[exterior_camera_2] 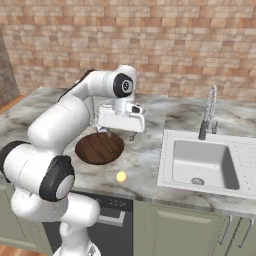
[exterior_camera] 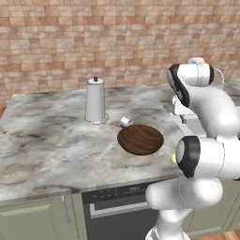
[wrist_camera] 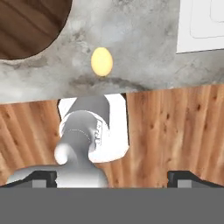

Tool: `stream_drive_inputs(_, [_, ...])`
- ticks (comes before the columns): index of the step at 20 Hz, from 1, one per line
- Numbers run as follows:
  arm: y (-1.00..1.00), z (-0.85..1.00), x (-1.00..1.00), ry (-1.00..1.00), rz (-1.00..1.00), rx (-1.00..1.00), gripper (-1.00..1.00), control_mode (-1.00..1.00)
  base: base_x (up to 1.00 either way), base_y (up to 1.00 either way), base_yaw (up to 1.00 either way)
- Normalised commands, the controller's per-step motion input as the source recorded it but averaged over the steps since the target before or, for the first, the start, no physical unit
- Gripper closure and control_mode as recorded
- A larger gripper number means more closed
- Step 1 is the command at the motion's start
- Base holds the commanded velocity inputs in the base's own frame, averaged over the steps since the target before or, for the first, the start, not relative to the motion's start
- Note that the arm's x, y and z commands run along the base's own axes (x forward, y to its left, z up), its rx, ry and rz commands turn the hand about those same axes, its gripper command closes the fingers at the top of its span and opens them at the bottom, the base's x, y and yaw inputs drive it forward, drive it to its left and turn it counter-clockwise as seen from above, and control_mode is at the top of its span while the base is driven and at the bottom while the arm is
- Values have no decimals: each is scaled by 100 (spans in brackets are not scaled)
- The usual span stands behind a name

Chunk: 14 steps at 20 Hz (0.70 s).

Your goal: Gather the eggs and milk located in the vicinity of the sink area and place them right next to the bowl.

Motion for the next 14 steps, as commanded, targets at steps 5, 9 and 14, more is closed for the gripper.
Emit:
stream_drive_inputs(5, [0,-23,-27,-42,18,0,-100,-100,0,0,0])
stream_drive_inputs(9, [0,-50,-2,-28,9,0,-100,-100,0,0,0])
stream_drive_inputs(14, [0,-13,6,-4,3,0,-100,-100,0,0,0])
